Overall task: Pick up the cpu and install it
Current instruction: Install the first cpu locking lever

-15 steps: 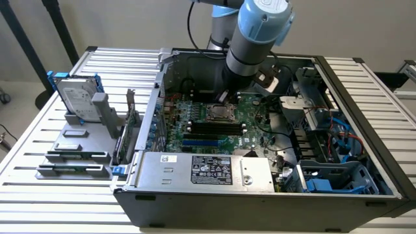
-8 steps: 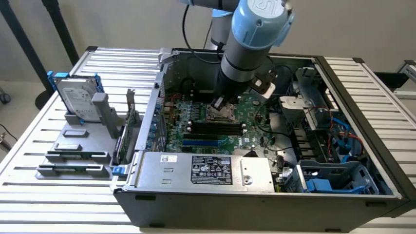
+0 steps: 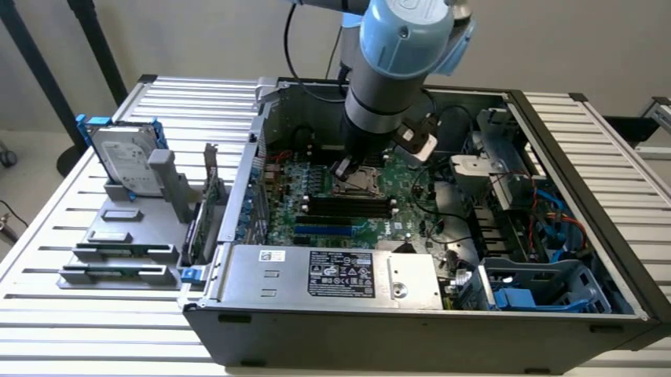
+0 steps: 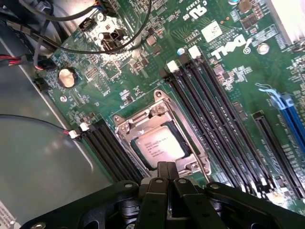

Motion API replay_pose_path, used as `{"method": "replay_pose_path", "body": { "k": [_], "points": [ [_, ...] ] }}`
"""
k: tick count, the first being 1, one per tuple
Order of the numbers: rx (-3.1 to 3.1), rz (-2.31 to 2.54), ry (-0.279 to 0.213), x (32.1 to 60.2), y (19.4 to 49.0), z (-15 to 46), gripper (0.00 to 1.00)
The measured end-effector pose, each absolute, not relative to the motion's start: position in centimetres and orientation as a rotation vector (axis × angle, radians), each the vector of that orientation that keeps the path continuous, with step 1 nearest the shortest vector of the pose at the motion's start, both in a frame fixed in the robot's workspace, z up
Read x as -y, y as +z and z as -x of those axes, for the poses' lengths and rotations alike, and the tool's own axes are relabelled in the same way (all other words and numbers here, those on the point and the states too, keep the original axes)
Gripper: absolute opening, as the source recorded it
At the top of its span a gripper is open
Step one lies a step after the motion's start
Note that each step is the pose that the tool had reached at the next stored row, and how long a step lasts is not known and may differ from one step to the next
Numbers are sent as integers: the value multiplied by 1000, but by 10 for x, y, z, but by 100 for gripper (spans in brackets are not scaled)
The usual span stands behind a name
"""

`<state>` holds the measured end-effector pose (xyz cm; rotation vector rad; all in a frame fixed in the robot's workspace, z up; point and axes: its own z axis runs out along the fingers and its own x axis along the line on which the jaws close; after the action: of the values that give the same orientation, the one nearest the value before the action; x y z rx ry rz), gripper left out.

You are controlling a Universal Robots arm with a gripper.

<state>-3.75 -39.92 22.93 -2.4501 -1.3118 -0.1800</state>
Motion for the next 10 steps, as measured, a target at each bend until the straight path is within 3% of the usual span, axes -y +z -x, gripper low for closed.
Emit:
{"method": "replay_pose_path", "body": {
  "k": [10],
  "points": [
    [1313,2452,-179,414,237,48,11]
  ]
}}
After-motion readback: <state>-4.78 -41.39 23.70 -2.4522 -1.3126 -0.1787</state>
